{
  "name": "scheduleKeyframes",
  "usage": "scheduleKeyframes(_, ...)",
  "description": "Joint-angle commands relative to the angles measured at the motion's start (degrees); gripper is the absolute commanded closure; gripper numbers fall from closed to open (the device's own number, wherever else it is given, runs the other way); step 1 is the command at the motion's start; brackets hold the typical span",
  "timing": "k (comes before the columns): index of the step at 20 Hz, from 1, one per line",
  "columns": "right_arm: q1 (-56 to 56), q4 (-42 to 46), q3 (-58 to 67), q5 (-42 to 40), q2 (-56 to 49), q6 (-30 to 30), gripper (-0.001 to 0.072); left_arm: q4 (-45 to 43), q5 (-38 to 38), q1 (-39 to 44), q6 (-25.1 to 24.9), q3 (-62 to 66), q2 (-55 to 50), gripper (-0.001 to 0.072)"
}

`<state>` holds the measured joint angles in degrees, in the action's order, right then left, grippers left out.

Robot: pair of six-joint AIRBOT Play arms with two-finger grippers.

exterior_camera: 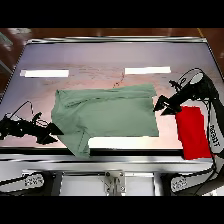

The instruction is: Fold the shirts.

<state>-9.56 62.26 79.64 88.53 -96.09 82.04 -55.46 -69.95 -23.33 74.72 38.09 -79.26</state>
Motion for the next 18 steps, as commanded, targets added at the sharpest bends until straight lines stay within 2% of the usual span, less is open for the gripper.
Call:
scheduleKeyframes(1,0.0,-0.8,-0.1,-0.1,0.1,0.3,0.0134,0.6,5.2,1.3,1.2,-0.4,-0.9,0.0257)
scheduleKeyframes(3,0.0,-0.7,-0.1,-0.1,0.1,1.0,0.0134,1.6,6.5,2.1,1.2,-0.3,-0.9,0.0505)
scheduleKeyframes(4,0.0,-0.6,-0.1,-0.1,0.1,1.4,0.0134,2.0,6.5,2.4,0.5,-0.3,-0.9,0.059)
scheduleKeyframes(6,0.0,0.1,-0.1,0.0,0.1,1.8,0.0133,2.2,5.9,2.4,-0.6,-0.3,-0.7,0.0674)
scheduleKeyframes(8,-0.1,2.0,-0.2,2.3,0.1,1.4,0.0133,2.2,4.3,2.4,-1.4,-0.3,-0.6,0.0674)
scheduleKeyframes(10,-0.4,2.6,-0.3,5.6,0.8,-3.2,0.0134,2.1,3.1,2.4,-2.3,-0.3,-0.3,0.0673)
scheduleKeyframes(12,-1.5,4.8,-3.0,3.3,3.5,-3.5,0.0134,2.2,3.0,2.4,-2.5,-0.2,0.8,0.0673)
scheduleKeyframes(16,-6.3,3.4,-15.5,-0.8,5.7,-1.2,0.0132,2.2,3.0,2.4,-3.6,-0.1,3.8,0.0673)
scheduleKeyframes(18,-6.3,0.8,-20.6,-5.5,5.7,-0.9,0.0077,2.2,2.8,2.3,-3.6,-0.1,5.3,0.0673)
